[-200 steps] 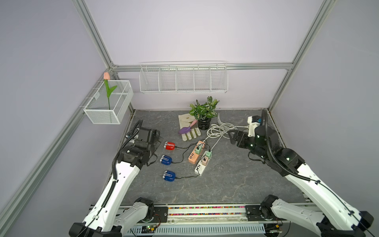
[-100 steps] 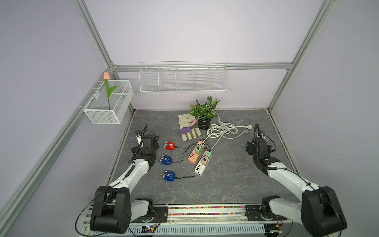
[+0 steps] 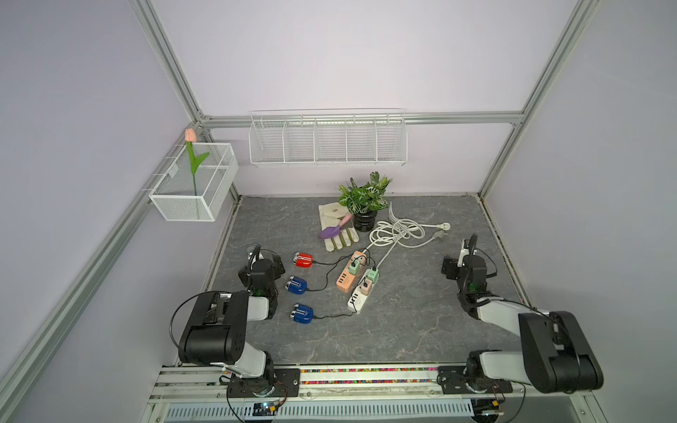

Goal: Charge the electric shaver
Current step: Reset both arms

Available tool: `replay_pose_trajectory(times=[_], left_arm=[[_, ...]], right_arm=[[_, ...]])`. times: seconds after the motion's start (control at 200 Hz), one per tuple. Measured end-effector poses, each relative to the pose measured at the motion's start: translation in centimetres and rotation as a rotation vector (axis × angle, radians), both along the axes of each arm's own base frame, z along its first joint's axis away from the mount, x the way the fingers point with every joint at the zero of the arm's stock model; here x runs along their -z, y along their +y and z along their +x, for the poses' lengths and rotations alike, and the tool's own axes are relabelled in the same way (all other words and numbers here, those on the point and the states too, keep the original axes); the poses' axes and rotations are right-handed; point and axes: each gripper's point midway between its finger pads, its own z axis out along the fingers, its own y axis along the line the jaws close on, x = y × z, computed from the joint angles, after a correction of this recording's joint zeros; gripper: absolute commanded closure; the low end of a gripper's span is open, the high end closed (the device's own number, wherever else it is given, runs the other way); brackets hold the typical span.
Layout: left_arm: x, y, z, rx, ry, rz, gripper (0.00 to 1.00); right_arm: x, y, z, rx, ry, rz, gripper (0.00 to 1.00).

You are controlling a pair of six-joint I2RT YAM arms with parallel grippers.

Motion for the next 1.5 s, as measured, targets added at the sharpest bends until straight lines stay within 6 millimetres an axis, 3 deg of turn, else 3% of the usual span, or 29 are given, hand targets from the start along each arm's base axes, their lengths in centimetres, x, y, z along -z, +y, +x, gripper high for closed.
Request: replay_pose_trajectory(times=[0.105, 0.22, 0.48, 1.05, 1.115, 1.18, 1.27, 1.345, 1.415, 1.5], left_arm=[[-1.8, -0.3, 1.4, 0.017, -0.054, 0.001, 0.01], [-3.4, -0.5, 2.2, 0.026, -0.100, -0.002, 0.01], [-3.4, -0.5, 2.2, 0.028, -0.100, -0.003, 0.01], [-3.4, -0.6, 2.0, 0.034, -0.111, 0.000, 0.01], [-3.6, -0.7, 0.8, 0.037, -0.153, 0.001, 0.01], [-2.9, -0.9, -0.5, 0.048, -0.153, 0.011, 0.01], [-2.4, -1.2, 0.1, 0.065, -0.118, 0.022, 0.01], [-3.7, -1.4, 2.0, 0.069, -0.123, 0.019, 0.01], [-5.3, -1.4, 3.1, 0.069, -0.165, 0.018, 0.01], [-5.3, -1.5, 3.3, 0.070, -0.154, 0.017, 0.01]], right_arm=[[0.0, -0.6, 1.4, -0.007, -0.060, 0.009, 0.11], [2.9, -1.2, 1.3, -0.003, 0.006, 0.015, 0.11], [1.5, -1.2, 1.5, -0.001, -0.074, 0.015, 0.11], [1.0, -0.7, 2.0, -0.022, -0.078, -0.001, 0.11], [0.9, -0.6, 1.6, -0.030, -0.101, 0.000, 0.11], [1.1, -0.4, 0.0, -0.043, -0.141, -0.001, 0.11], [3.0, -0.3, -1.6, -0.053, -0.091, 0.000, 0.11], [2.5, -0.2, -0.2, -0.060, -0.078, 0.004, 0.11], [0.6, -0.2, 2.1, -0.063, -0.112, 0.005, 0.11], [-1.1, -0.1, 3.3, -0.066, -0.151, 0.005, 0.11]])
